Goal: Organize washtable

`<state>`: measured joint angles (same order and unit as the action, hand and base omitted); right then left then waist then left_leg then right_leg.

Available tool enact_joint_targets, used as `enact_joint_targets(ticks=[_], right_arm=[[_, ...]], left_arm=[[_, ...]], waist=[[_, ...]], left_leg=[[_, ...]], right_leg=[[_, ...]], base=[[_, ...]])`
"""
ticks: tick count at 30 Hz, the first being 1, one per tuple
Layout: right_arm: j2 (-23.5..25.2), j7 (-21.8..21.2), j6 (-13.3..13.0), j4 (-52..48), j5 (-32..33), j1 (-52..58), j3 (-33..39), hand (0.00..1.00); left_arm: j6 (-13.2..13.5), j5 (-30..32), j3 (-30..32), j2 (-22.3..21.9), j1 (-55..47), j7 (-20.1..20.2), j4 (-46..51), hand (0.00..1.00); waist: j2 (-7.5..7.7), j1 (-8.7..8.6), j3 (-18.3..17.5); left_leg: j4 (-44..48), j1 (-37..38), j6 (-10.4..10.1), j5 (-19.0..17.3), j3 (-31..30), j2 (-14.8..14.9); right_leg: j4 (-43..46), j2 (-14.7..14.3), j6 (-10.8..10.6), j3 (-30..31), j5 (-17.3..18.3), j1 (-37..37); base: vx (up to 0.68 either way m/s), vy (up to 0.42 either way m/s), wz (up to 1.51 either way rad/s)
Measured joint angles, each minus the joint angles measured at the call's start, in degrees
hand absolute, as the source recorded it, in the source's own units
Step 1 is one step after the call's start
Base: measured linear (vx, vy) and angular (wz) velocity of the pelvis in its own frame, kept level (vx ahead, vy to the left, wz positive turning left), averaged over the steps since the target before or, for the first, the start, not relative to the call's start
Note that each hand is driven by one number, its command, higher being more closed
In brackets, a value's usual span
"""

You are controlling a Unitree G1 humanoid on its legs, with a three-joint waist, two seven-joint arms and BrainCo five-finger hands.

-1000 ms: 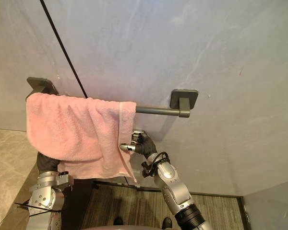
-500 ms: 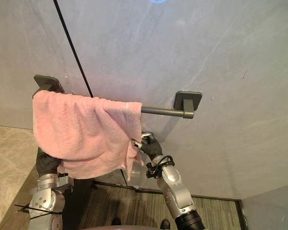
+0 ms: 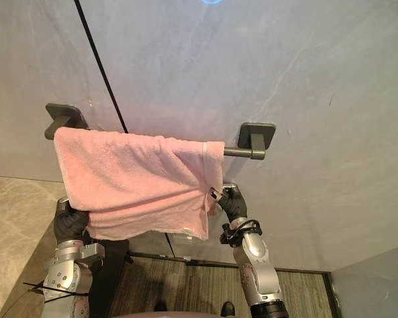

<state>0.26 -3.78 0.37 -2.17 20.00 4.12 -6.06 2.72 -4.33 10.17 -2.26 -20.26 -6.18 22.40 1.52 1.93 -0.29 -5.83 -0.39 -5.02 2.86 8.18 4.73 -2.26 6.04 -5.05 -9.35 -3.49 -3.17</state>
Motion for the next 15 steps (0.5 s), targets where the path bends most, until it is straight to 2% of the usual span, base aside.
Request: enact_joint_targets(ticks=[5,15], right_arm=[[1.8,0.0,0.0,-0.3,-0.4,0.3,1.5,1.0],[2.5,0.0,-0.1,-0.3,-0.4,0.5,3.1,1.0]], left_arm=[[0.0,0.0,0.0,-1.6,0.0,0.1,0.0,1.0],[0.0,-1.1,-1.1,-1.6,0.0,1.3,-0.1,1.0]], waist=[[0.26,-0.95,0.2],[0.04,-1.14,0.7]], left_leg=[[0.0,0.0,0.0,0.0,0.0,-0.2],[0.0,0.2,0.0,0.0,0.0,-0.2]], right_leg=[[0.0,0.1,0.0,0.0,0.0,0.1],[0.0,0.1,0.0,0.1,0.0,0.2]], base=[[0.0,0.0,0.0],[0.0,0.0,0.0]])
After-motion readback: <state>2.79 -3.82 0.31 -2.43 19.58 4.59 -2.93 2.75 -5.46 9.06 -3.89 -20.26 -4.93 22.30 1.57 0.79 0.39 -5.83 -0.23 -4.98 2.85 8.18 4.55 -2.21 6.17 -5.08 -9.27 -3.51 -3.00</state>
